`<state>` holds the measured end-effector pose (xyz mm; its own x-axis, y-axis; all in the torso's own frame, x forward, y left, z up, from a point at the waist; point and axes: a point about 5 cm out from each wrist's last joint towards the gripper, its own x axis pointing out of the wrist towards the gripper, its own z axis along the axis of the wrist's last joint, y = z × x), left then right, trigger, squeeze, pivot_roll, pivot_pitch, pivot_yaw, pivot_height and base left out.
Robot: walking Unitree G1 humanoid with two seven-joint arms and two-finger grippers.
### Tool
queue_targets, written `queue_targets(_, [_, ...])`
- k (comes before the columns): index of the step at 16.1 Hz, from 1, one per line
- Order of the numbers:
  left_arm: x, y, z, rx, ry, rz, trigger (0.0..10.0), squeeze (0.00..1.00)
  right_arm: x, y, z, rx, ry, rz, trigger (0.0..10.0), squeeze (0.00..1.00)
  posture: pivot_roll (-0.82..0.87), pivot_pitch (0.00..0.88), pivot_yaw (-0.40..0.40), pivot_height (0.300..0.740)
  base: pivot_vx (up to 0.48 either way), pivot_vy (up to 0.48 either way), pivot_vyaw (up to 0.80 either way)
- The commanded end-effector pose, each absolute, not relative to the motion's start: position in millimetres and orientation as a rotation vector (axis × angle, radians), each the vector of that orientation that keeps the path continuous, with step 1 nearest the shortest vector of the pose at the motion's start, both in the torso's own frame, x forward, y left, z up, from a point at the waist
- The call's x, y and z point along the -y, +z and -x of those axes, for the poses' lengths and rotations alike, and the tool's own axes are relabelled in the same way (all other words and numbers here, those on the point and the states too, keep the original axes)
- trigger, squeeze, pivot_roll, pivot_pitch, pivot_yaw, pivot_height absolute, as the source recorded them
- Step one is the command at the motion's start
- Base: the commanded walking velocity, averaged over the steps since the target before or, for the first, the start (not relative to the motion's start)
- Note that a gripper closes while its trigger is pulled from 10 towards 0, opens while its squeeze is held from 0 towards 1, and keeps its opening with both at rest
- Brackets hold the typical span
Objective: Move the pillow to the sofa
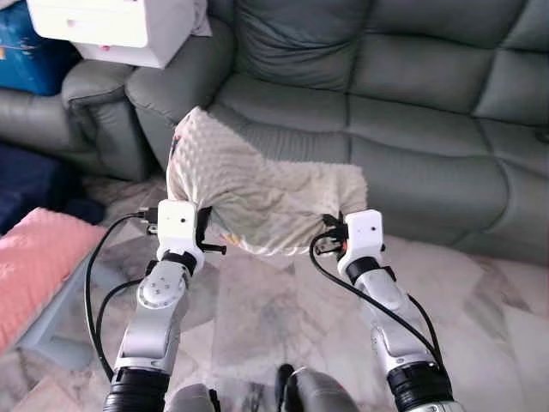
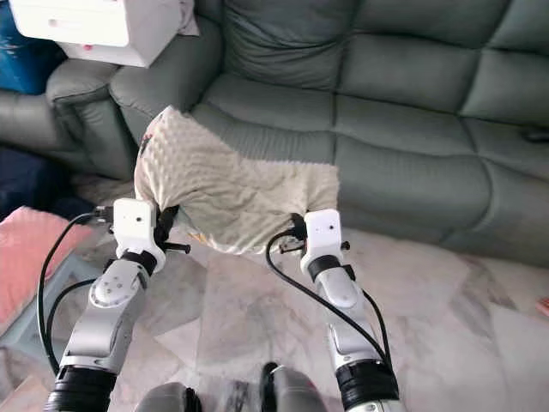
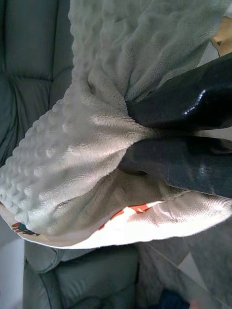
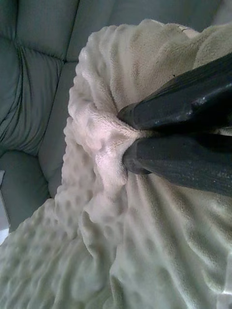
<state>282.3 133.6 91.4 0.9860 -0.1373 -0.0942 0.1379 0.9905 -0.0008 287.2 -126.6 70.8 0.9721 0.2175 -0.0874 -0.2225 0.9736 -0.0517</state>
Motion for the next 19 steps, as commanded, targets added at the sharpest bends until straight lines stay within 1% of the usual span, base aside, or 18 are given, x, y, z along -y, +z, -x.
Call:
queue_targets(1, [-125, 95, -281, -0.070, -0.184, -0.009, 10.0, 0.00, 136, 76, -285, -0.048, 0.200, 0.067, 10.0, 0.00, 0.00, 0.095, -0.019, 0.740, 0.000, -0.300, 0.00])
queue_targets(4, [-137, 84, -275, -0.101, -0.165, -0.037, 10.0, 0.00, 145, 80, -278, -0.017, 0.181, 0.028, 10.0, 0.00, 0.00, 0.102, -0.018, 0.740, 0.000, -0.324, 0.00])
queue_targets(8, [-150, 76, -265, -0.138, -0.148, -0.061, 10.0, 0.00, 164, 76, -267, -0.032, 0.131, 0.044, 10.0, 0.00, 0.00, 0.109, -0.012, 0.740, 0.000, -0.337, 0.00])
queue_targets(10, [-153, 74, -260, -0.150, -0.146, -0.062, 10.0, 0.00, 169, 73, -262, -0.046, 0.109, 0.047, 10.0, 0.00, 0.00, 0.116, -0.010, 0.740, 0.000, -0.326, 0.00])
queue_targets(14, [-147, 74, -259, -0.158, -0.167, -0.055, 10.0, 0.00, 163, 70, -260, -0.062, 0.113, 0.038, 10.0, 0.00, 0.00, 0.119, -0.006, 0.740, 0.000, -0.336, 0.00])
queue_targets(17, [-146, 76, -261, -0.155, -0.173, -0.054, 10.0, 0.00, 162, 70, -262, -0.067, 0.105, 0.035, 10.0, 0.00, 0.00, 0.119, -0.003, 0.740, 0.000, -0.344, -0.65])
queue_targets(19, [-146, 77, -261, -0.157, -0.174, -0.055, 10.0, 0.00, 161, 71, -263, -0.062, 0.106, 0.038, 10.0, 0.00, 0.00, 0.122, -0.002, 0.740, 0.000, -0.332, 0.00])
